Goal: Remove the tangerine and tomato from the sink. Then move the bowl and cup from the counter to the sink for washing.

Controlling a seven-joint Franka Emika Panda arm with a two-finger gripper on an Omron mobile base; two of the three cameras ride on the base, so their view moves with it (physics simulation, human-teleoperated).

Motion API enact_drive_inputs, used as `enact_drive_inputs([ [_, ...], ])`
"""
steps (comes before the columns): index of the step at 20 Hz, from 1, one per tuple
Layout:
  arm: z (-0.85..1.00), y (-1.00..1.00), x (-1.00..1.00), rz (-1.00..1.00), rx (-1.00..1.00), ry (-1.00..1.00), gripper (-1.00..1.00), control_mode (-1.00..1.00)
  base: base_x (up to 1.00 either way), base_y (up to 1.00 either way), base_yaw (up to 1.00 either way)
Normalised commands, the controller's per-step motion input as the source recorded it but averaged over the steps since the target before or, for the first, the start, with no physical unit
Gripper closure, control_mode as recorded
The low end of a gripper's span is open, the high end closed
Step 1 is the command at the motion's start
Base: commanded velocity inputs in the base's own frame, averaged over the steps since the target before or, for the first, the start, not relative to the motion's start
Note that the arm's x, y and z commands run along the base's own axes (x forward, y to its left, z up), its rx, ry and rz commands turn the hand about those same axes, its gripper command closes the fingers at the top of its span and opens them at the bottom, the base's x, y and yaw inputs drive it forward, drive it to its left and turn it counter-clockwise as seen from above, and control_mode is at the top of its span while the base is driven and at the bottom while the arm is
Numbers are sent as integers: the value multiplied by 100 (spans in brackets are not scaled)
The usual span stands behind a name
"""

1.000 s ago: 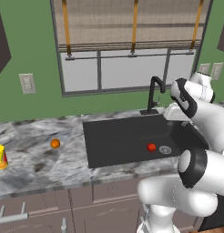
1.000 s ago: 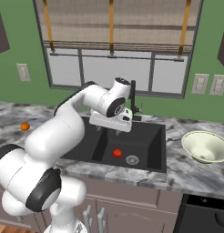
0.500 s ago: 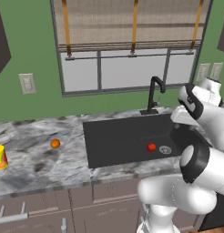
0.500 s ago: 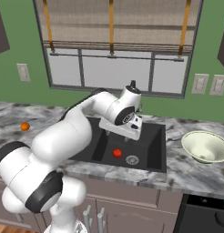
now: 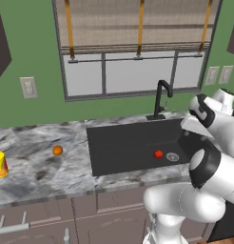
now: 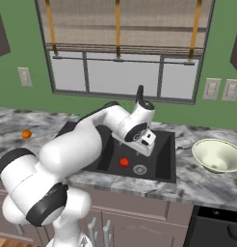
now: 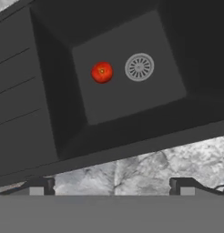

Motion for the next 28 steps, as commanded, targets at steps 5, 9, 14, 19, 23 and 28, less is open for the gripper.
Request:
enact_drive_inputs([
  [5,-18,-2,26,-7,10,-4,-100,-100,0,0,0],
  [9,-14,-1,32,0,7,0,-100,-100,0,0,0],
  [14,-10,-2,28,0,1,0,-100,-100,0,0,0],
  [19,-18,-5,24,0,0,1,-100,-100,0,0,0],
  [23,-26,-3,14,0,0,1,-100,-100,0,0,0],
  [28,-24,0,19,0,0,0,-100,-100,0,0,0],
])
